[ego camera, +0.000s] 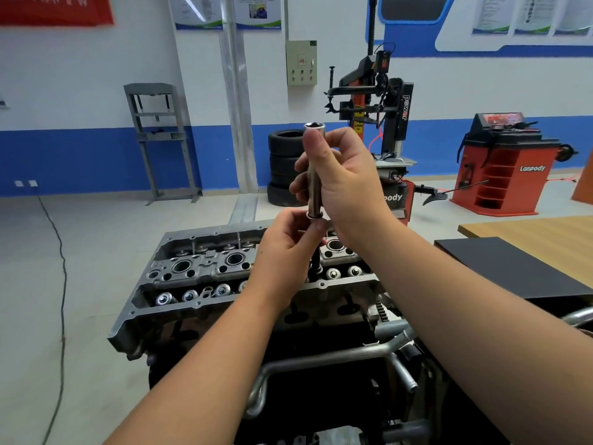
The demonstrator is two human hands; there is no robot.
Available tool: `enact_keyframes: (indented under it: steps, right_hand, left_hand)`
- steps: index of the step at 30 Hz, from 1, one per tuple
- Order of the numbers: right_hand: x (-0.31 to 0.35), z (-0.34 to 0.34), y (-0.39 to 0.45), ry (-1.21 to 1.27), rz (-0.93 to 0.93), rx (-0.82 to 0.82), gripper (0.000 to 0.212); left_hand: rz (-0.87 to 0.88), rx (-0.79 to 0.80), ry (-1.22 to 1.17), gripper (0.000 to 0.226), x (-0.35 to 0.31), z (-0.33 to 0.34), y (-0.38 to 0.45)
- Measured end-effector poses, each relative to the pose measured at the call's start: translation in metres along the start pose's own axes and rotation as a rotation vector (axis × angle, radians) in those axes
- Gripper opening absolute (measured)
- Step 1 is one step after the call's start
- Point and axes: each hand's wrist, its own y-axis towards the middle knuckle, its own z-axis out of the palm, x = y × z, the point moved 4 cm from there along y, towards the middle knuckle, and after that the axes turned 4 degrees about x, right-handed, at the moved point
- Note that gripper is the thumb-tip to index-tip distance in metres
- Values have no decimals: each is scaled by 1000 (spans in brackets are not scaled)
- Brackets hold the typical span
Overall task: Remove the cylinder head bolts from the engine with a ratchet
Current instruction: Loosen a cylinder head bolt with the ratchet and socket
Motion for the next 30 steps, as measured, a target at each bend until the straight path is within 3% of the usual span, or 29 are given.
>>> enact_keyframes:
  steps: [9,15,23,26,30]
  right_hand:
    - [-6,4,4,81,78,87,43]
    - [-2,0,2,-25,-65,-11,17]
    - [-8,3,10,121,93,112,47]
    - [-17,0,8,39,136,62,55]
    - [-34,-26,-3,-175,103,-110,47]
  left_hand:
    - [18,34,71,31,1,-2,0]
    - [40,-41,7,26,3,-3,3]
    - [-1,140,82,18,4,3,4]
    - [6,104,92,22,3,3,4]
    - [35,75,115,21,4,3,7]
